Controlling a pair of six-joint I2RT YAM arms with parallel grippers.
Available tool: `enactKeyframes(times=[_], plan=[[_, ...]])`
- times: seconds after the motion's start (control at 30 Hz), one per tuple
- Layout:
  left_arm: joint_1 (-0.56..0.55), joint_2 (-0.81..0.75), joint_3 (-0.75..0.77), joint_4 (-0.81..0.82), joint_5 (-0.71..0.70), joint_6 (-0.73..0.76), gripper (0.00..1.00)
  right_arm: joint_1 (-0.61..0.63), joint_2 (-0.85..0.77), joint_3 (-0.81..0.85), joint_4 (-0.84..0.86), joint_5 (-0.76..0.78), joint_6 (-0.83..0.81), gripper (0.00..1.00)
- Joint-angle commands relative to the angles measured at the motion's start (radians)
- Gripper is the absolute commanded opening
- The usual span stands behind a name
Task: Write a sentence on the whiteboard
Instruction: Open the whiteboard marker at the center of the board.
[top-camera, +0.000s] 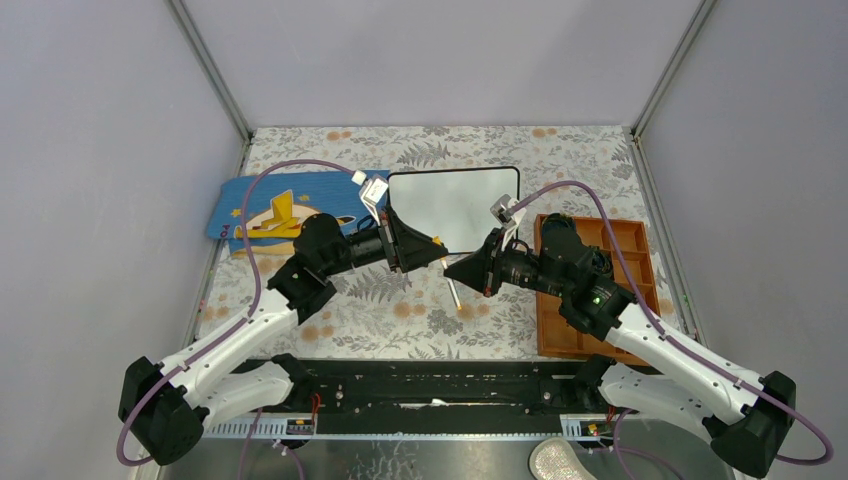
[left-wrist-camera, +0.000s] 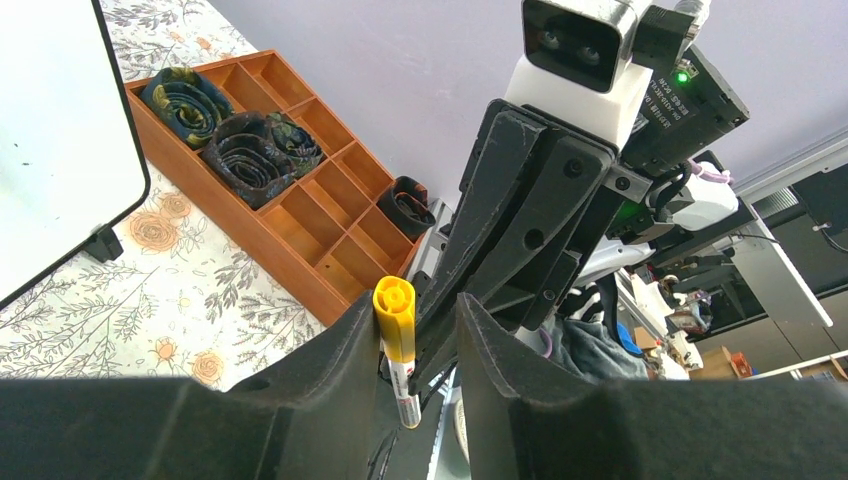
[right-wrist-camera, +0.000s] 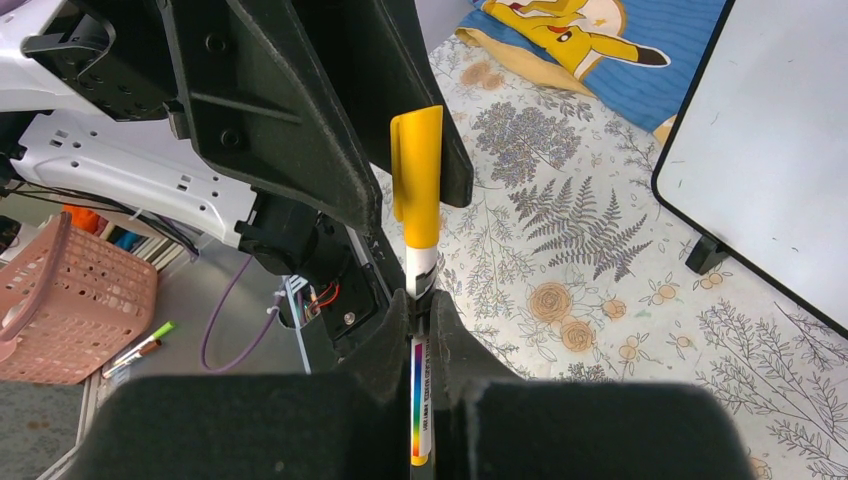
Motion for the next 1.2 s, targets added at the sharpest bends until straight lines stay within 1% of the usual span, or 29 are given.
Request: enactKeyframes(times=[0.0, 0.13, 0.23, 0.33, 0.43, 0.47, 0.5, 0.53, 0.6, 0.63, 0.67, 0.7, 0.73, 0.8, 1.0, 1.17], plan=[[-0.007, -0.003, -0.013, 0.044, 0.021, -0.001, 0.39, 0.010, -0.003, 0.050, 0.051, 0.017, 0.006, 0.00], [-0.007, 0.000, -0.016, 0.044, 0.027, -0.003, 0.37, 0.009, -0.003, 0.049, 0.050, 0.021, 0.006, 0.00], [-0.008, 0.000, -0.020, 0.044, 0.028, -0.004, 0.31, 0.009, -0.001, 0.048, 0.052, 0.019, 0.007, 0.00], [-0.007, -0.002, -0.022, 0.046, 0.028, -0.003, 0.21, 0.010, -0.001, 0.048, 0.055, 0.016, 0.011, 0.00], [-0.007, -0.005, -0.022, 0.047, 0.028, -0.003, 0.04, 0.010, -0.003, 0.044, 0.065, 0.006, 0.025, 0.00], [-0.007, -0.010, -0.022, 0.047, 0.026, -0.003, 0.00, 0.009, -0.004, 0.041, 0.075, 0.004, 0.037, 0.00], [-0.007, -0.015, -0.022, 0.049, 0.020, -0.005, 0.00, 0.009, -0.007, 0.037, 0.085, 0.005, 0.053, 0.06], [-0.008, -0.023, -0.025, 0.053, 0.016, -0.007, 0.00, 0.010, -0.010, 0.031, 0.097, 0.007, 0.066, 0.17], [-0.007, -0.042, -0.030, 0.066, 0.006, -0.014, 0.00, 0.011, -0.021, 0.018, 0.132, 0.006, 0.101, 0.47], [-0.007, -0.053, -0.033, 0.074, 0.002, -0.018, 0.00, 0.010, -0.025, 0.011, 0.152, 0.006, 0.120, 0.57], [-0.007, -0.062, -0.036, 0.083, -0.004, -0.022, 0.00, 0.010, -0.028, 0.006, 0.168, 0.007, 0.141, 0.65], [-0.007, -0.074, -0.038, 0.090, -0.008, -0.027, 0.00, 0.009, -0.028, 0.002, 0.182, 0.007, 0.161, 0.69], [-0.007, -0.087, -0.039, 0.097, -0.012, -0.031, 0.00, 0.009, -0.027, 0.000, 0.195, 0.004, 0.179, 0.71], [-0.007, -0.107, -0.041, 0.109, -0.017, -0.038, 0.00, 0.010, -0.022, -0.010, 0.240, -0.014, 0.220, 0.71], [-0.007, -0.170, -0.053, 0.157, -0.034, -0.073, 0.00, 0.009, 0.012, -0.031, 0.402, -0.105, 0.333, 0.68], [-0.008, -0.191, -0.044, 0.156, -0.041, -0.075, 0.00, 0.008, 0.048, -0.034, 0.505, -0.167, 0.416, 0.63]])
